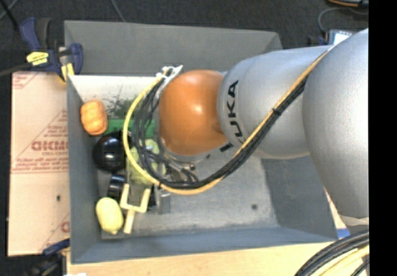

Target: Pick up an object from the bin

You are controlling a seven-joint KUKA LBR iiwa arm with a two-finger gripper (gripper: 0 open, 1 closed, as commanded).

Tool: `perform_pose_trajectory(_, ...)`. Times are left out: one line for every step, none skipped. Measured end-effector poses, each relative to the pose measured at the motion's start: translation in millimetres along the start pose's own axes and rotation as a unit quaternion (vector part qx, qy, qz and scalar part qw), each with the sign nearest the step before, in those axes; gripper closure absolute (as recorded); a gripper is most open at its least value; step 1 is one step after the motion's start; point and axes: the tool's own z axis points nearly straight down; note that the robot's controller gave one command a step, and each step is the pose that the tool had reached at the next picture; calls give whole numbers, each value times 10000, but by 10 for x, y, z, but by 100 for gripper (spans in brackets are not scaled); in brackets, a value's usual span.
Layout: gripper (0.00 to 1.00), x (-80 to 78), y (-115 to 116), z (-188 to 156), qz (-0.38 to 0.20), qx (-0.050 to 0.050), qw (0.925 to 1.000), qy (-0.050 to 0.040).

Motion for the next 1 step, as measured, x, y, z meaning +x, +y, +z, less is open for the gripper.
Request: perform_pose_trajectory(0,-2,51,379,182,1,9998,-16)
